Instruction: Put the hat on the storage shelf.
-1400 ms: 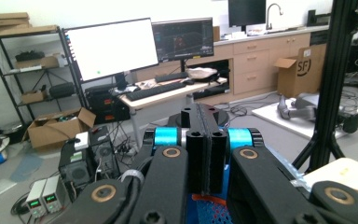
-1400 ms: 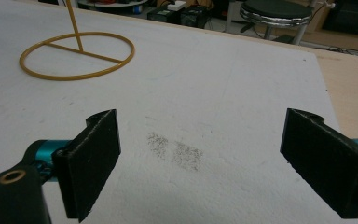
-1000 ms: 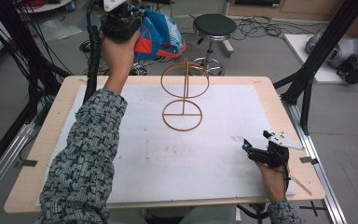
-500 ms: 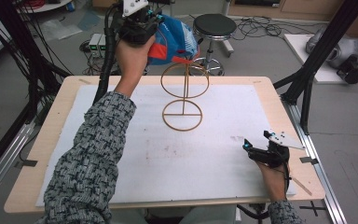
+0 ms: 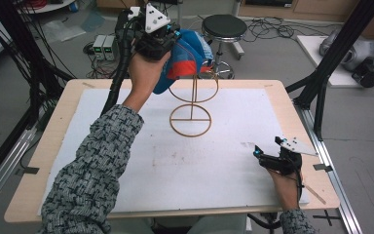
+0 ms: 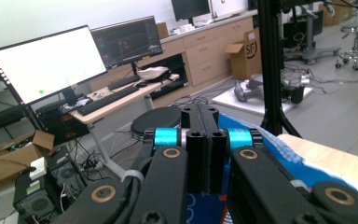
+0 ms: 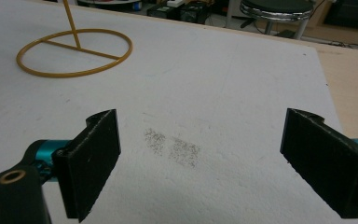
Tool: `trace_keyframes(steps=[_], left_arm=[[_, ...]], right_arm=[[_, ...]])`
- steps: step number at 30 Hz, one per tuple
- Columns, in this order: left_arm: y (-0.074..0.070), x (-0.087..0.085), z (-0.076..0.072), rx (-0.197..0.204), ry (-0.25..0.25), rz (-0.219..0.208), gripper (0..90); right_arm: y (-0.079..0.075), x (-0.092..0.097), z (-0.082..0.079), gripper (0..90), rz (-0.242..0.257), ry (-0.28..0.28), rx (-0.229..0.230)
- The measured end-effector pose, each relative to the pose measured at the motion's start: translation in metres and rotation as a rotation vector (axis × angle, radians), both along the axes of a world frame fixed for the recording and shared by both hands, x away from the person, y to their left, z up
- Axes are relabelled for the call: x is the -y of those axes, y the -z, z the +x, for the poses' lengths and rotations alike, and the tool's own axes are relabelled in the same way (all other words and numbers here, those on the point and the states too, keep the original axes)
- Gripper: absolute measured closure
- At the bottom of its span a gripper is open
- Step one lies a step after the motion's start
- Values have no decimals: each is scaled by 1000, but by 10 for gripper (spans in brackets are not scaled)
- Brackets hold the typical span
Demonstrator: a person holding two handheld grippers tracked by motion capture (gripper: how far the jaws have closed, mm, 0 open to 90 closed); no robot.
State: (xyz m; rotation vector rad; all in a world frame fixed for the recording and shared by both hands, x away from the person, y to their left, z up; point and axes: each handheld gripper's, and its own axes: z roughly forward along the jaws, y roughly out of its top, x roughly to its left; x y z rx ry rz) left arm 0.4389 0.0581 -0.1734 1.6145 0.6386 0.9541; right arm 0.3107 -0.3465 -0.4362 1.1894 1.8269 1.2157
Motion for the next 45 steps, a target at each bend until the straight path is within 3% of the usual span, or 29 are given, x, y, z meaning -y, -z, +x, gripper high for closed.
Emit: trace_keyframes(steps=[4,19,32,45], left_arm=[[6,8,-3,3,14,36,896],[29,31,-9,-37,75,73,896],[40,47,-13,-47,120,100,896],[56,62,-15,-63,150,154,896]], right_arm=[[0,0,0,111,1,-1,-2],[1,0,1,111,-6,-3,-2],[1,0,1,111,-3,-2,-11],[1,0,1,111,-7,-5,-14]])
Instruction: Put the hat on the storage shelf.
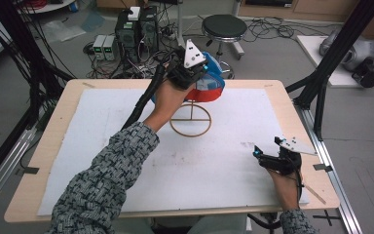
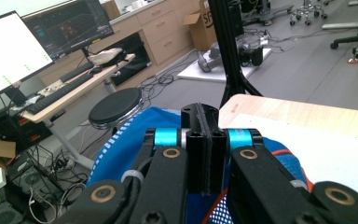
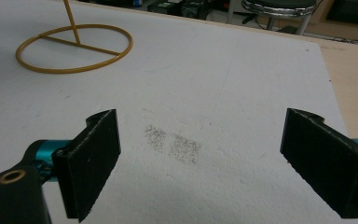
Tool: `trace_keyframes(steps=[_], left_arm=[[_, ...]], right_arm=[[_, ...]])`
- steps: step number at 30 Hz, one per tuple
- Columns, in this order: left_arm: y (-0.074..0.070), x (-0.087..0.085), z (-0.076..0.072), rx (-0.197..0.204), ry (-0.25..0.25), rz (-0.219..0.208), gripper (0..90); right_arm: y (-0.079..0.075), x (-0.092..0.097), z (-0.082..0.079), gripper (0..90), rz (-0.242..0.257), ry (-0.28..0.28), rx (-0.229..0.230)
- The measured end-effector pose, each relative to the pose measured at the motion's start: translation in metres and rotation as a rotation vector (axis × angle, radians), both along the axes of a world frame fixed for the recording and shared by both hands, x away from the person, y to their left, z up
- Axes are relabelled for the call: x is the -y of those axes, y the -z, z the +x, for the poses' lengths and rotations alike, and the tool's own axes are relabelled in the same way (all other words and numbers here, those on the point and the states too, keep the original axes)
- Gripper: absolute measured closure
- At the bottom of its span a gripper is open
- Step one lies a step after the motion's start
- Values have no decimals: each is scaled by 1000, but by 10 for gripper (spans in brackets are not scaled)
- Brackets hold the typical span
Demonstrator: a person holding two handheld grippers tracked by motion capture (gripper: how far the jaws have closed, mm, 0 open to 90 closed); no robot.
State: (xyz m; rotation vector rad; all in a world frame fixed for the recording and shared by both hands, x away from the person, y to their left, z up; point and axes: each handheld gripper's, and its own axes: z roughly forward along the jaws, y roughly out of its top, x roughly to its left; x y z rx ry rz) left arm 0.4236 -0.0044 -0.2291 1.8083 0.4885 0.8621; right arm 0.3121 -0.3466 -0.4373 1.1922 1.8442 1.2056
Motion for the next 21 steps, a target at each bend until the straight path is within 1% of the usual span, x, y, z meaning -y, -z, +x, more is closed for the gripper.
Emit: trace_keyframes(steps=[2,5,8,12,13,18,19,21], left_arm=[[0,1,0,2,0,3,896],[-1,2,0,5,0,-5,896],[-5,2,2,8,12,-44,896],[-7,6,3,9,26,-51,896],[-7,7,2,10,34,-46,896],[-7,10,-3,18,73,-48,896],[-7,11,-4,19,74,-39,896],[-5,11,-4,3,68,-15,896]], right_arm=[[0,0,0,111,1,0,1],[0,0,0,111,4,1,-4],[1,-1,1,111,1,-1,-3],[1,0,1,111,-1,-2,-1],[1,0,1,111,2,-1,-6],[1,0,1,111,2,0,-6],[1,0,1,111,1,0,-6],[1,0,1,111,3,1,-6]])
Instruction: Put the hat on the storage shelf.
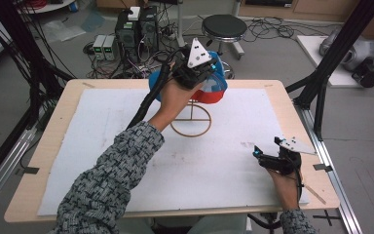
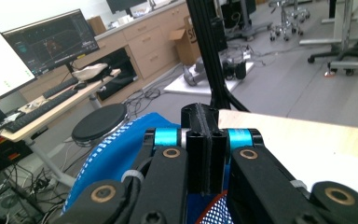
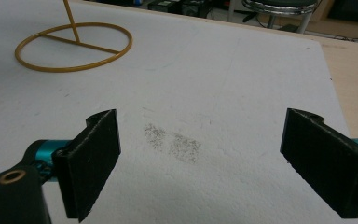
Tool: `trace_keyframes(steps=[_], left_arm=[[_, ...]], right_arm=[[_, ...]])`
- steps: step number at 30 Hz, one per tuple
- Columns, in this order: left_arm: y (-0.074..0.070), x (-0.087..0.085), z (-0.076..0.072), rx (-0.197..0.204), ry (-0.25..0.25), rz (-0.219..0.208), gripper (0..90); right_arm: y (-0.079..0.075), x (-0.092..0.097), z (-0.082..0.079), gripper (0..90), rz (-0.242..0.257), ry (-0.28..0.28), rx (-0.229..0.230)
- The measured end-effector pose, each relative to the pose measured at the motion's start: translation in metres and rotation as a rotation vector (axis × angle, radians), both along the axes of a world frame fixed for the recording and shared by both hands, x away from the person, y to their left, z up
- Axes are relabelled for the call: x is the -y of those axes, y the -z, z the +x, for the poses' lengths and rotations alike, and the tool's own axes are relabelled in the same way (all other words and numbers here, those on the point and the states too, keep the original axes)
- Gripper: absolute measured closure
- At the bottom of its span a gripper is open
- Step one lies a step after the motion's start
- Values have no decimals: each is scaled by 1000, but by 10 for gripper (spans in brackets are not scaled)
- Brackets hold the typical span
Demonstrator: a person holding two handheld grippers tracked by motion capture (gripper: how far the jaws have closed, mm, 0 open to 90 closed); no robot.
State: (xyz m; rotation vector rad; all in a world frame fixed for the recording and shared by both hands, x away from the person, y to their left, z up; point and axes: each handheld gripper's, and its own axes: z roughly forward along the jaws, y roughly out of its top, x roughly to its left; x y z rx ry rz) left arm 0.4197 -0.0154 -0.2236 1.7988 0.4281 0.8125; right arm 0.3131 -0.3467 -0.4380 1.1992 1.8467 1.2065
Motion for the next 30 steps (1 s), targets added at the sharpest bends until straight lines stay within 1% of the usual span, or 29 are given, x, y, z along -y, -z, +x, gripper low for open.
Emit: trace_keyframes(steps=[3,5,9,13,17,18,23,28,30], left_arm=[[5,-1,2,-22,-9,27,895],[8,-2,3,-32,-8,29,896],[15,-1,2,-45,-3,48,895],[20,3,0,-31,1,76,895],[23,6,-1,-30,-2,102,895],[23,6,-2,-26,-3,116,895],[27,12,-6,-26,23,154,895],[29,18,-9,-25,48,162,895],[30,20,-9,-18,48,173,895]], right_arm=[[0,0,0,111,-3,-3,3],[0,0,0,111,-3,-3,-1],[0,0,0,111,-4,-3,-2],[1,-1,1,111,-3,-4,-2],[0,0,0,111,-3,-3,-7],[0,0,1,111,-6,-3,-4],[1,-1,1,111,-2,-2,-8],[1,-1,1,111,-4,-4,-7],[1,0,1,111,-7,-6,-6]])
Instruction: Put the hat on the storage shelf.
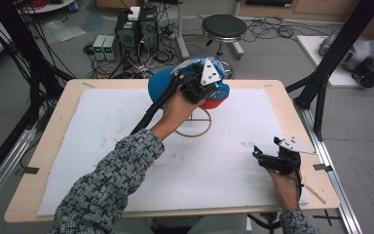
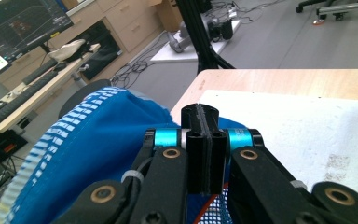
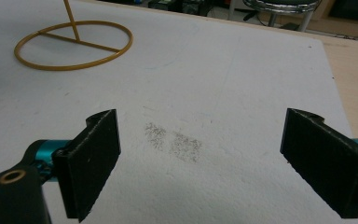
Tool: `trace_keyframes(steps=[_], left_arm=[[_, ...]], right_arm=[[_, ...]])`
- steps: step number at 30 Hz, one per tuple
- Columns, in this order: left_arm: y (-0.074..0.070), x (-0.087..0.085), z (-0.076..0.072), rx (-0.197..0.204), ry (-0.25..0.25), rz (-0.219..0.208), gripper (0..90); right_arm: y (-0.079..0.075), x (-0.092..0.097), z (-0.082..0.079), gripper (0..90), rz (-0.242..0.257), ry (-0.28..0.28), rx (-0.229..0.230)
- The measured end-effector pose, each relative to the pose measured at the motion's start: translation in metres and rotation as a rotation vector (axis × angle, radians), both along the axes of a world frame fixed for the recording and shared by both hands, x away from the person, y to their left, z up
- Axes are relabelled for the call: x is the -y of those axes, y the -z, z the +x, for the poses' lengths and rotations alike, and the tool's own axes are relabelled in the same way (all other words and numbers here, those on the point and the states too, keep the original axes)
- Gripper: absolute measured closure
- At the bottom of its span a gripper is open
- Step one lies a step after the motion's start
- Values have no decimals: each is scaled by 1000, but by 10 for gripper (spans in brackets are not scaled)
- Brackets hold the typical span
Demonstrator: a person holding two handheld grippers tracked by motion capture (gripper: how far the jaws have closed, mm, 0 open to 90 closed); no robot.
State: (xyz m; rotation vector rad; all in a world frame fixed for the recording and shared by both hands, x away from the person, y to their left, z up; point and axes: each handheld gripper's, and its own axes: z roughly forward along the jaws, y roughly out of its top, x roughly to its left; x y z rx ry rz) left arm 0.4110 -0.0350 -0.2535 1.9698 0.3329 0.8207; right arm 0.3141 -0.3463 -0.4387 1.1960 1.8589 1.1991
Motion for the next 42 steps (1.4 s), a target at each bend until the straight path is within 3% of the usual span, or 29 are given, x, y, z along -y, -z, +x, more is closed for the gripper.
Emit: trace_keyframes(steps=[8,14,19,26,33,42], left_arm=[[1,-4,10,-5,-41,-10,893],[3,-2,9,13,-20,-2,819],[7,0,11,1,-25,17,799],[4,-3,10,8,-21,3,732],[-2,-25,7,16,-44,-48,594],[-8,-67,3,23,-102,-95,531]], right_arm=[[0,0,0,111,-1,3,-3],[0,0,1,111,3,4,-4],[0,0,0,111,0,1,-7],[0,1,0,111,3,4,-5],[0,1,0,111,-1,1,-5],[0,0,0,111,0,4,-5]])
